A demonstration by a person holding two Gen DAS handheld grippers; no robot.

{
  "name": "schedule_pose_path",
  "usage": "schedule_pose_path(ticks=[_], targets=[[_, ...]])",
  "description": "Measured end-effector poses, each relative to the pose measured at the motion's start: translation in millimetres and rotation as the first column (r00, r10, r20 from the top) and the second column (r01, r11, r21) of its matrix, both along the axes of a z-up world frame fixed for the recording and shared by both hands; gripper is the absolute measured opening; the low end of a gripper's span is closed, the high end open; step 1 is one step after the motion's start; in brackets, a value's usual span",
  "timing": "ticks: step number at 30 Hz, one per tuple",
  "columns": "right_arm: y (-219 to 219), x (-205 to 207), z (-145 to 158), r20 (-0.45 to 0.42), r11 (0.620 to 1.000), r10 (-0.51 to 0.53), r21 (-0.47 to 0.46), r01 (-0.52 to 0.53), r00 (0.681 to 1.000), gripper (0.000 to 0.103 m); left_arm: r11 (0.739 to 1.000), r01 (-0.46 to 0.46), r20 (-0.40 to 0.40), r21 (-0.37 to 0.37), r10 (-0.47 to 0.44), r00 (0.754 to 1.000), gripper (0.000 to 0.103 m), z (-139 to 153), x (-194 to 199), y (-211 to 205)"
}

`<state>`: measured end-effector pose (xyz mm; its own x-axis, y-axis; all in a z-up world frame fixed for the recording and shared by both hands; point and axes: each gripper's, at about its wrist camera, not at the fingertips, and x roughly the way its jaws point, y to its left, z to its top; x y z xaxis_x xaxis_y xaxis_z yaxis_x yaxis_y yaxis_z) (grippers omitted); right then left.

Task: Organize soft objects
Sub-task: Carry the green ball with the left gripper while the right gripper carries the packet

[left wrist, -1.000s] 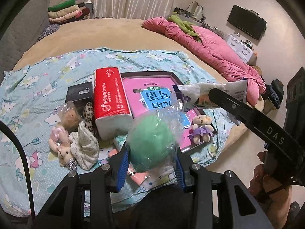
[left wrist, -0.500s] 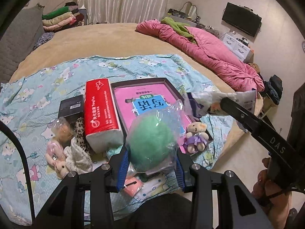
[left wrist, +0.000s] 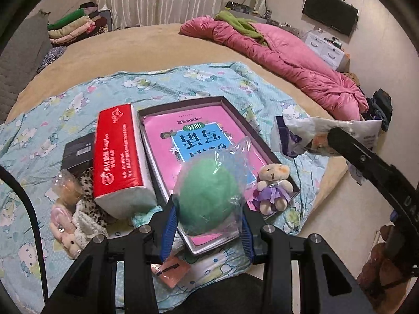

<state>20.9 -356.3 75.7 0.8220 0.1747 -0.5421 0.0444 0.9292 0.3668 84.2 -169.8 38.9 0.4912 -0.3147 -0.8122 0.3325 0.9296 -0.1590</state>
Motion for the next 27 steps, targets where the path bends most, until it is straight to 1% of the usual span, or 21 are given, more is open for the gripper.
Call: schedule_pose_path(ticks=[2,5,6,8,11,16,20,22,27], targets=[[-2.8,1.1,-5.0,0.0,1.0,-0.005,0.029,0.005,1.0,0.041,1.0,0.003,-0.004,0.016,-0.003,1.0,0.042,-6.4,3.5,-4.0],[-2.5,3.2,-9.5,-0.006,1.0,-0.018,0.007,0.018,1.0,0.042,1.0,0.006,-0.021,0.026,-0.005,1.0,0.042,-15.7,8.4,-8.2],[-3.6,4.0,-12.0,-0.009,1.0,-0.018,0.017,0.018,1.0,0.042,1.0,0.007,-0.024,0.027,-0.006,1.0,0.042,-17.4,9.4,-8.7],[-8.6,5.3,-18.2,-0.014,0.997,-0.02,0.074,0.021,1.0,0.042,0.999,0.01,-0.032,0.043,-0.009,0.999,0.042,-23.7,12.0,-11.5],[-9.4,7.5,-22.8,-0.026,0.998,-0.033,0.05,0.034,0.999,0.042,0.999,0.014,-0.045,0.051,-0.012,0.999,0.042,-31.6,16.3,-14.8],[-13.2,10.7,-30.5,-0.036,0.998,-0.051,0.047,0.053,0.998,0.042,0.998,0.019,-0.063,0.058,-0.016,0.998,0.042,-42.7,24.9,-18.6],[-13.4,13.0,-37.5,-0.047,0.997,-0.054,0.044,0.056,0.997,0.042,0.997,0.024,-0.081,0.078,-0.018,0.997,0.042,-53.3,31.2,-21.7],[-12.0,13.8,-40.7,-0.052,0.998,-0.062,0.028,0.063,0.997,0.042,0.995,0.025,-0.098,0.096,-0.015,0.995,0.042,-61.2,34.5,-22.1],[-10.2,17.8,-50.5,-0.068,0.997,-0.076,-0.005,0.075,0.995,0.042,0.995,0.029,-0.122,0.094,-0.018,0.992,0.042,-73.4,38.6,-23.1]])
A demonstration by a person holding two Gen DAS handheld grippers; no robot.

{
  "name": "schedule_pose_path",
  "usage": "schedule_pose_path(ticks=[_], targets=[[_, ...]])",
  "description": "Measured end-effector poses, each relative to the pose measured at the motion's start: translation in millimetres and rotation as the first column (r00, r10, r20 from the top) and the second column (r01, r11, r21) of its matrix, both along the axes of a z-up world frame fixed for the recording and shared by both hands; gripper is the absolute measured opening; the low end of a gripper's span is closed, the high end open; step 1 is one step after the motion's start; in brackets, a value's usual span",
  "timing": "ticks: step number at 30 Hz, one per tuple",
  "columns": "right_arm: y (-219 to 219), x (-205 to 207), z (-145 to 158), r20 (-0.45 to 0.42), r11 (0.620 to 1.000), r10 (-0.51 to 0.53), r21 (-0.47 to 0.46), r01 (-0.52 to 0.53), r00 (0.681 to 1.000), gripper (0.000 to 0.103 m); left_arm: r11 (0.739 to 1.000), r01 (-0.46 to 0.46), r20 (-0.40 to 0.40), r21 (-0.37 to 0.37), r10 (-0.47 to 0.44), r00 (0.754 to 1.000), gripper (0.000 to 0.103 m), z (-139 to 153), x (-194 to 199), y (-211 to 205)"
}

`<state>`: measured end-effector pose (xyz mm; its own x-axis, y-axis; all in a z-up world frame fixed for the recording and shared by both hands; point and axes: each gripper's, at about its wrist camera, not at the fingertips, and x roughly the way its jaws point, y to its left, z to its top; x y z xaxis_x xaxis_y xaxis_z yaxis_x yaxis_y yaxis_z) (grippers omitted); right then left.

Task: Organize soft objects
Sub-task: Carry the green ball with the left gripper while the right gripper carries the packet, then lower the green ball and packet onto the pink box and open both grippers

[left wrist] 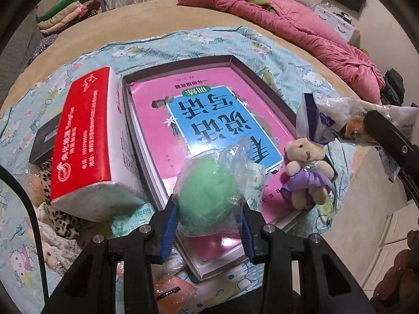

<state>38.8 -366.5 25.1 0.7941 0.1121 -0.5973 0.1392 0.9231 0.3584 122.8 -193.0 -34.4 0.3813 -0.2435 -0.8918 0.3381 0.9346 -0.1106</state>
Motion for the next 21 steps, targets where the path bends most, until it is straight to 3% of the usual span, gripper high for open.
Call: schedule_pose_path(ticks=[16,21], targets=[[12.5,14.4,-12.4,-0.01,0.986,-0.024,-0.162,0.022,1.0,0.043,1.0,0.022,-0.021,-0.003,-0.022,1.0,0.042,-16.2,1.6,-6.6],[20.4,32.0,-28.3,-0.065,0.978,0.006,-0.209,-0.02,0.998,0.043,1.0,0.017,-0.033,-0.018,-0.018,0.999,0.042,-18.3,3.0,-3.4]])
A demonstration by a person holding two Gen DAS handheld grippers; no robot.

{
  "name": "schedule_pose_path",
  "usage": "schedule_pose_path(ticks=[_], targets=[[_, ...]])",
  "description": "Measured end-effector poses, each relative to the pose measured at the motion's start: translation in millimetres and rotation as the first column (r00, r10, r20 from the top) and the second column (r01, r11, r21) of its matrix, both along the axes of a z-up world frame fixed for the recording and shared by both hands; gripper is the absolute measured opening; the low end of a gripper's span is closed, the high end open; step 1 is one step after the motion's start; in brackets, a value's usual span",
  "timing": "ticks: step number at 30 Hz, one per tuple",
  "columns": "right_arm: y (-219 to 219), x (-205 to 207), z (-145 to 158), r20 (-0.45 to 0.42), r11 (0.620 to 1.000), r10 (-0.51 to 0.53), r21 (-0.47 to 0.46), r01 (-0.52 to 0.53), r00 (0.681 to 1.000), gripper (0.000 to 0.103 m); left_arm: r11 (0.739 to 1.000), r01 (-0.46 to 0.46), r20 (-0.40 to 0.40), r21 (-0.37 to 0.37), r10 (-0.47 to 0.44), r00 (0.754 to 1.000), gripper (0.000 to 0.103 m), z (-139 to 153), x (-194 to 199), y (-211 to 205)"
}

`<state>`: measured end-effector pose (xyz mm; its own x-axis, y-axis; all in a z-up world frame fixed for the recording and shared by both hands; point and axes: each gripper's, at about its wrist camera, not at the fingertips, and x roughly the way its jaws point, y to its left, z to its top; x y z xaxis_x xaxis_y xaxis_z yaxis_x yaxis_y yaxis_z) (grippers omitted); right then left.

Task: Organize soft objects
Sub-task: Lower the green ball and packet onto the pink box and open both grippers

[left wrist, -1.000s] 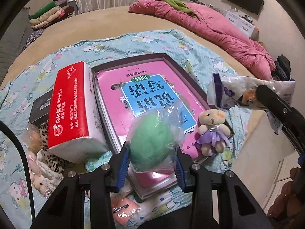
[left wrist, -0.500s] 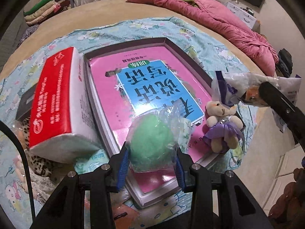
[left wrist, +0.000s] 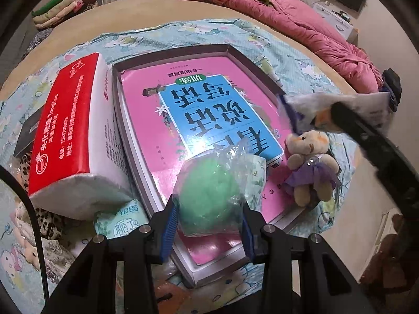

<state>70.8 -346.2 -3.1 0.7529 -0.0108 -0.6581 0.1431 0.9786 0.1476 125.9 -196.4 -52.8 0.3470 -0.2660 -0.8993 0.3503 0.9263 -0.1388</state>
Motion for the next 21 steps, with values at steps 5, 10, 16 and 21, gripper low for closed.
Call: schedule_pose_path(ticks=[5,10,16,21], targets=[[8.0,8.0,-16.3,-0.055,0.998,0.06,0.029,-0.059,0.997,0.043,1.0,0.005,0.006,0.008,-0.005,1.0,0.042,-0.8,0.1,1.6],[13.2,5.3,-25.9,-0.076,0.99,0.123,0.077,-0.117,0.989,0.044,1.0,-0.012,0.003,-0.001,0.012,1.0,0.043,-0.9,-0.8,4.1],[10.5,4.2,-40.9,-0.123,0.981,0.142,0.151,-0.123,0.982,0.044,1.0,-0.016,0.002,0.011,0.016,1.0,0.043,-1.8,-1.1,5.5],[10.3,2.9,-46.7,-0.137,0.977,0.149,0.176,-0.124,0.979,0.044,1.0,-0.026,-0.003,0.008,0.026,1.0,0.043,-2.4,-0.5,6.9]])
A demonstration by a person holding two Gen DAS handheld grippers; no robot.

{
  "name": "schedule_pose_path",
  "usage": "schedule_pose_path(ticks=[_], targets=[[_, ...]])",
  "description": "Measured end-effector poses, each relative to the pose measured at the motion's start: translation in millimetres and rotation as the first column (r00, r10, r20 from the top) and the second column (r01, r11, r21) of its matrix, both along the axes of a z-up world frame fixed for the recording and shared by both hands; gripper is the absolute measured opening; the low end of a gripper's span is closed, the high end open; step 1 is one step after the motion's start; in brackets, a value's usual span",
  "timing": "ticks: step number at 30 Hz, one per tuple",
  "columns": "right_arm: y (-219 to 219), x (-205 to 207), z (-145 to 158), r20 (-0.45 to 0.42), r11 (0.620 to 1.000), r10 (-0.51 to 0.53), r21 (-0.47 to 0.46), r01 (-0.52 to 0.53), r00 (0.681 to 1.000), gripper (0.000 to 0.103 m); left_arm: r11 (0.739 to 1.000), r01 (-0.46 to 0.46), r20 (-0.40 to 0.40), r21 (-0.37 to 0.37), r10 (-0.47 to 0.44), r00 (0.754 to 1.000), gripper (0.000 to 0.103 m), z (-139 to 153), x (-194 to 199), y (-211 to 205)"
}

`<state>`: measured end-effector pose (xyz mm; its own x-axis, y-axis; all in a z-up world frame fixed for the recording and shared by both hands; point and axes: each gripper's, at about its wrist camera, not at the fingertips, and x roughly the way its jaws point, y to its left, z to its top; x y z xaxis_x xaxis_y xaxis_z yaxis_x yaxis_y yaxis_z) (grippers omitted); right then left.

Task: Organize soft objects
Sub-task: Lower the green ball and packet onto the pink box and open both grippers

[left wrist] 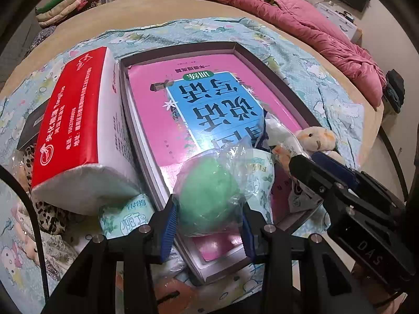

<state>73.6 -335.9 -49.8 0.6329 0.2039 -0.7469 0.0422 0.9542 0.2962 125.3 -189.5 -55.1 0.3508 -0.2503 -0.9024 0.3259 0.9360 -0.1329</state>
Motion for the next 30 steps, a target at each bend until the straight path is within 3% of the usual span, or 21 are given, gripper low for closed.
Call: schedule_pose_path(ticks=[30], targets=[[-5.8,-12.2,13.3,0.05,0.999,-0.038,-0.005,0.038,0.998,0.048,0.999,-0.006,-0.024,-0.037,0.005,1.0,0.047,-0.6,-2.5,1.4]])
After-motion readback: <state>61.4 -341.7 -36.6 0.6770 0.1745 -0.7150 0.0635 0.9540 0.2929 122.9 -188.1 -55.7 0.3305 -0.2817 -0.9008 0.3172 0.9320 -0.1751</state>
